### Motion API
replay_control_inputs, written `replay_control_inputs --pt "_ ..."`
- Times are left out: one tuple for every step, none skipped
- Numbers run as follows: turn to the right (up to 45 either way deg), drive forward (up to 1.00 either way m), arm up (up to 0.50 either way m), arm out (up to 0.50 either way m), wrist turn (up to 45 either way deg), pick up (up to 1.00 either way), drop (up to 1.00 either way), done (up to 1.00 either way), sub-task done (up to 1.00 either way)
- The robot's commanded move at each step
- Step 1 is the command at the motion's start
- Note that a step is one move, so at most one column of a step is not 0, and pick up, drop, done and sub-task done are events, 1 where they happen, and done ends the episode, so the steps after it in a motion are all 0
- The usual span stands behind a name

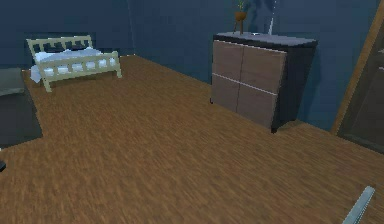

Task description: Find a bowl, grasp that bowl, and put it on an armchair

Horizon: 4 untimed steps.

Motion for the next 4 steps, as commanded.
replay_control_inputs --pt "0.0 0.00 0.00 0.00 45.0 0.00 0.00 0.00 0.00" --pt "0.0 0.00 0.00 0.00 24.0 0.00 0.00 0.00 0.00" --pt "0.0 0.00 -0.28 0.00 0.0 0.00 0.00 0.00 0.00" --pt "0.0 0.00 0.00 0.00 0.0 1.00 0.00 0.00 0.00"
